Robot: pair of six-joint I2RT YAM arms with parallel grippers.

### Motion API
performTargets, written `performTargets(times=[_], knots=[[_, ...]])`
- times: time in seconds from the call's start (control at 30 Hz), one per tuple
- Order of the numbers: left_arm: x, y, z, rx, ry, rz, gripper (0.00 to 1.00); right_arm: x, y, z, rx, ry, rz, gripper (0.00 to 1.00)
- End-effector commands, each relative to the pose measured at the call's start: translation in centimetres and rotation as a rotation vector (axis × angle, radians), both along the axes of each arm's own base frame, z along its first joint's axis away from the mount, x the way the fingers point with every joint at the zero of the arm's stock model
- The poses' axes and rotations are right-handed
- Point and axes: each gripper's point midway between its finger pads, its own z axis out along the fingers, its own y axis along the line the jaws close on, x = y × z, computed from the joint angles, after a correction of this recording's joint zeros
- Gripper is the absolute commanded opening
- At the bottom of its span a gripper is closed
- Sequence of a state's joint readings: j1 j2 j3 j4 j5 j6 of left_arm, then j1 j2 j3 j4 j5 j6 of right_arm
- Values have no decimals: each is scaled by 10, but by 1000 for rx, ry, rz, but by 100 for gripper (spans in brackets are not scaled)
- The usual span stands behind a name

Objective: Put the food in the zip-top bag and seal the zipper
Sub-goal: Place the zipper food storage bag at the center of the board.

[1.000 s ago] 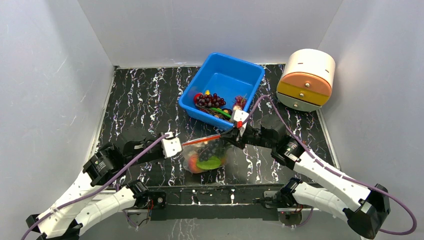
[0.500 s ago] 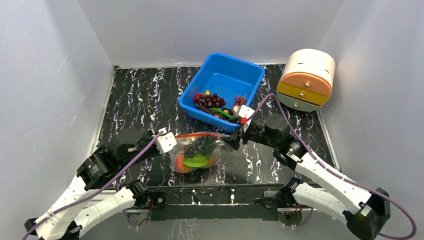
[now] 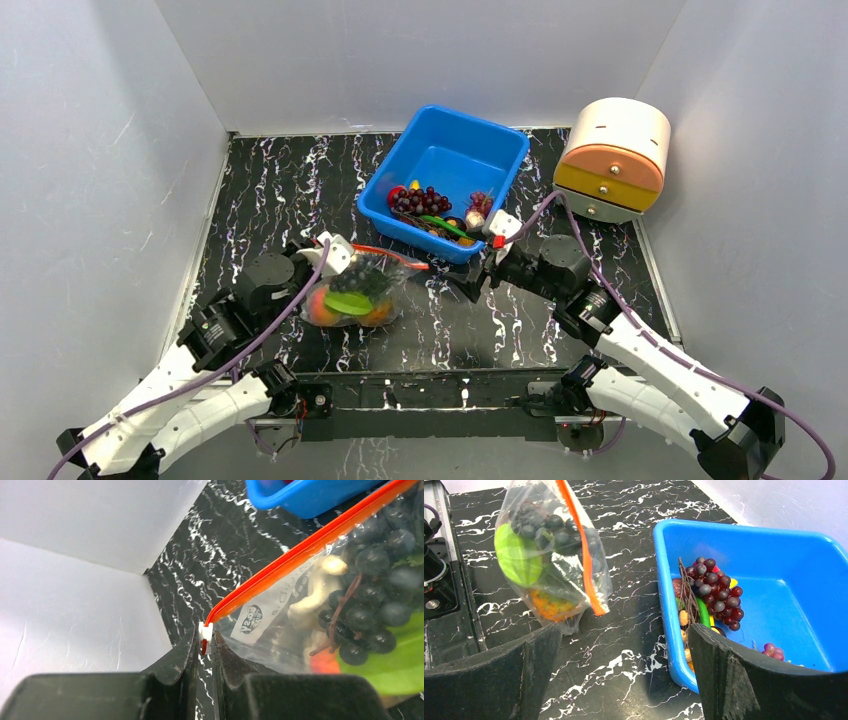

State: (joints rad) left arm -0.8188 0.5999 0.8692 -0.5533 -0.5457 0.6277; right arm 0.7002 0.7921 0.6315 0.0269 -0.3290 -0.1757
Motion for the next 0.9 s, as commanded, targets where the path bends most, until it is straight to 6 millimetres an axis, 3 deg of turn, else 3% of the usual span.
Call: performTargets(times=[0.0, 0.1, 0.27, 0.37, 0.57, 0.87], knots=[[17, 23, 21, -3, -133, 196, 0, 1, -1, 26, 70, -60, -14, 98], [25, 18, 10, 6, -124, 225, 0, 0, -1, 29, 77, -67, -9, 98], [39, 13, 11, -60, -146, 249, 0, -1, -2, 31, 76, -71, -10, 98], [53, 34, 5, -87, -128, 332, 0, -3, -3, 31, 77, -71, -8, 98], [69, 97, -13, -148, -123, 553, 0, -5, -4, 29, 85, -64, -6, 98], [85, 140, -32, -255, -137, 730, 0, -6, -4, 30, 82, -57, 0, 98]])
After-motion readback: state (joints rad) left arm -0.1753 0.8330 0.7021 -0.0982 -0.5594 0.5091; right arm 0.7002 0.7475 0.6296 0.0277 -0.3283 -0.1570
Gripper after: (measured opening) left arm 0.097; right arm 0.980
